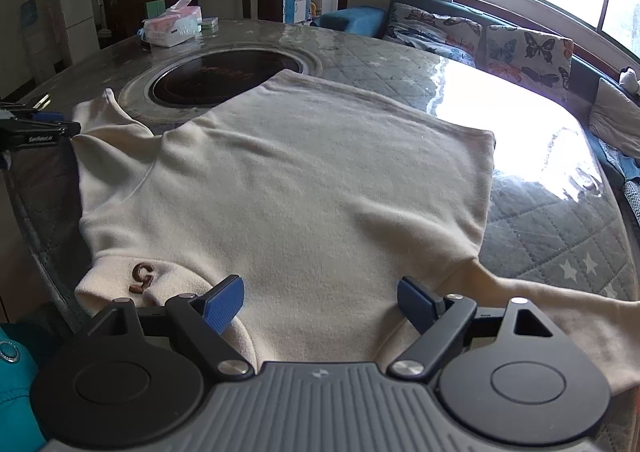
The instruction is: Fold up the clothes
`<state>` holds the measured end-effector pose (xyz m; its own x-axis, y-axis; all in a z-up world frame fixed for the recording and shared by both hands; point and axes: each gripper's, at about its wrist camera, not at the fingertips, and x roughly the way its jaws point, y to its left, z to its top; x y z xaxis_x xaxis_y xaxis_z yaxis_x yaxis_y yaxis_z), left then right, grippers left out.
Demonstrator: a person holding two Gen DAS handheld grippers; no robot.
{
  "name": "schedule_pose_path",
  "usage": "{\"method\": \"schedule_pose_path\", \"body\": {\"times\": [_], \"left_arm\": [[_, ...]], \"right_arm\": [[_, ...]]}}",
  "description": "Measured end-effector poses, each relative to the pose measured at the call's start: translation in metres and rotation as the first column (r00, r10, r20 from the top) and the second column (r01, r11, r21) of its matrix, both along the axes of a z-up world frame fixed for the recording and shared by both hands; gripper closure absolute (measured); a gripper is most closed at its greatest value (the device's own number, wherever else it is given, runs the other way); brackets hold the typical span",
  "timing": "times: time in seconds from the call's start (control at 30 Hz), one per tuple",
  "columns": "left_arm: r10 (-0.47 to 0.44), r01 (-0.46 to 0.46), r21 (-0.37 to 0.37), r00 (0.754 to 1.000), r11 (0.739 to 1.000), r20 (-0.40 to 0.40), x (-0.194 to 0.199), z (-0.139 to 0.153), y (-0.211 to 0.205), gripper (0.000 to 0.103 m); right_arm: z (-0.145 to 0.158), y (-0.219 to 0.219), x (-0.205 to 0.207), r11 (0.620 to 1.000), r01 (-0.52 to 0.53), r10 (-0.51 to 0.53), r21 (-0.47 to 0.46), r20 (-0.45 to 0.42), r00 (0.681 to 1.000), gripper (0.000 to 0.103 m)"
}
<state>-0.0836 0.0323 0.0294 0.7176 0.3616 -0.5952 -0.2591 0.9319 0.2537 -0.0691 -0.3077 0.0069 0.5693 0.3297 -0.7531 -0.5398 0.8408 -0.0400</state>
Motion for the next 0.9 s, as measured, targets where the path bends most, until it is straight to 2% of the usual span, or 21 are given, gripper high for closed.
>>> {"method": "schedule_pose_path", "body": {"times": [0.1, 0.17, 0.37, 0.43, 0.5, 0.63, 0.9], "left_arm": [[-0.087, 0.089, -0.032, 0.995, 0.996, 0.051, -0.001, 0.013, -0.018, 0.067], [-0.182, 0.186, -0.063, 0.981, 0.98, 0.072, 0.002, 0.018, -0.036, 0.067], [-0.416, 0.425, -0.096, 0.904, 0.9, 0.103, 0.017, 0.018, -0.09, 0.068], [-0.468, 0.476, -0.1, 0.879, 0.874, 0.093, 0.023, 0.012, -0.101, 0.067], [-0.497, 0.501, -0.093, 0.865, 0.86, 0.07, 0.03, 0.005, -0.109, 0.067], [-0.49, 0.49, -0.077, 0.871, 0.868, 0.016, 0.04, -0.011, -0.113, 0.067], [-0.453, 0.454, -0.035, 0.891, 0.89, 0.027, 0.047, -0.015, -0.103, 0.066]], "right_arm": [[0.004, -0.003, 0.004, 1.0, 0.004, -0.004, 0.017, 0.006, 1.0, 0.017], [0.005, -0.005, 0.008, 1.0, 0.011, -0.011, 0.024, 0.007, 1.0, 0.017], [0.001, -0.011, 0.023, 0.998, 0.042, -0.042, 0.037, 0.003, 0.999, 0.018], [-0.001, -0.013, 0.027, 0.998, 0.052, -0.052, 0.039, -0.001, 0.999, 0.018], [-0.005, -0.017, 0.032, 0.997, 0.067, -0.067, 0.036, -0.012, 0.998, 0.018], [-0.007, -0.017, 0.035, 0.997, 0.065, -0.064, 0.038, -0.016, 0.998, 0.018], [-0.009, -0.015, 0.042, 0.997, 0.06, -0.06, 0.045, -0.019, 0.998, 0.017]]}}
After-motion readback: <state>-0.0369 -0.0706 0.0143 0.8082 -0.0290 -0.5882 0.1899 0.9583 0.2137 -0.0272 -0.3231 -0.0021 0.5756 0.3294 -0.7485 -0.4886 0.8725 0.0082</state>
